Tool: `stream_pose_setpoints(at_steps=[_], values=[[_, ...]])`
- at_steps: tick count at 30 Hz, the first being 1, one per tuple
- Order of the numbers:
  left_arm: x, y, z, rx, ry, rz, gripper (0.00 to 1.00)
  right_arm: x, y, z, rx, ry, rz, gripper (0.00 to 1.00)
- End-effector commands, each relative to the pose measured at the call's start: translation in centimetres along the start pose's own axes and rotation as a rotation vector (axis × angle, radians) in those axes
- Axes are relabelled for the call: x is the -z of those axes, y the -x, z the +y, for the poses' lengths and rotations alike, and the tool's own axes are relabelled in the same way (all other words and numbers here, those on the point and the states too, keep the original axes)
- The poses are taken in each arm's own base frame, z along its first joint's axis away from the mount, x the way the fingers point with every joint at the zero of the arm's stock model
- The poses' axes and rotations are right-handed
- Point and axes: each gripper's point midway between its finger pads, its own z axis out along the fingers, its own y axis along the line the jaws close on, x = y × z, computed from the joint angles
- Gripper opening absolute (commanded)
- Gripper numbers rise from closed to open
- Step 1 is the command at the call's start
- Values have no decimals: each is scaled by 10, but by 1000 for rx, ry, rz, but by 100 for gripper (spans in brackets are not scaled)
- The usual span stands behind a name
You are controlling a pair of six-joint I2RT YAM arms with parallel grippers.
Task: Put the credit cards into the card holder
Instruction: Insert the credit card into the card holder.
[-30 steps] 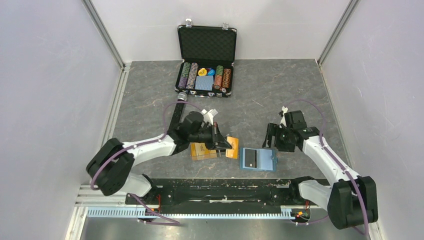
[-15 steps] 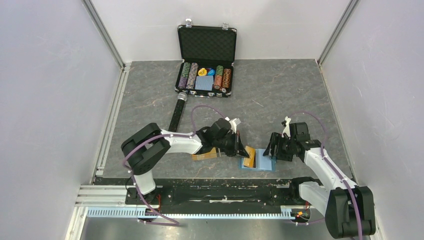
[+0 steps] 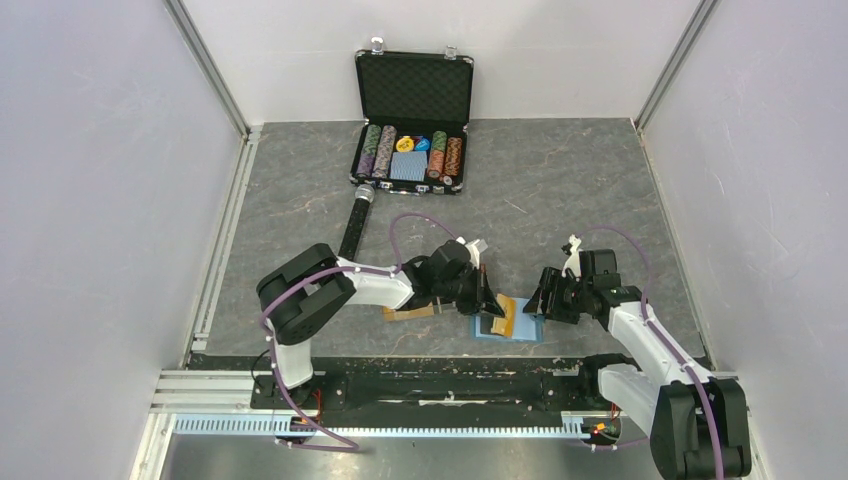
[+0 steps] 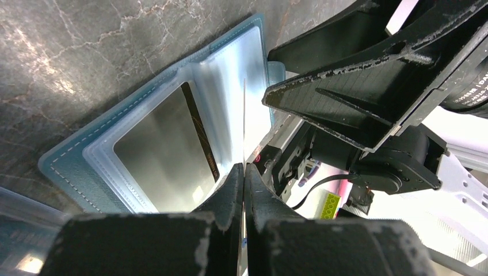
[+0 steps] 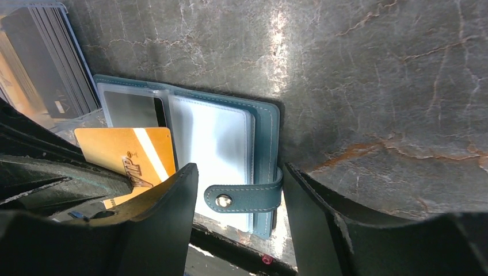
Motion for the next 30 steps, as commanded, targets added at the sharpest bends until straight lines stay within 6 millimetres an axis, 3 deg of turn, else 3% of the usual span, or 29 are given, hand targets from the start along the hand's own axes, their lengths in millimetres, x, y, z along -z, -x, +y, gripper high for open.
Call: stream_pose_setpoints(at_steps=[1, 18, 30], values=[[-7, 8, 4, -6, 33, -32, 2, -3, -38, -17, -53, -56, 115, 59], [15, 18, 30, 8, 193, -144, 2, -4, -44, -18, -56, -52, 123, 59], [3, 16, 27, 54, 161, -116, 2, -5, -48, -17, -61, -34, 131, 58]])
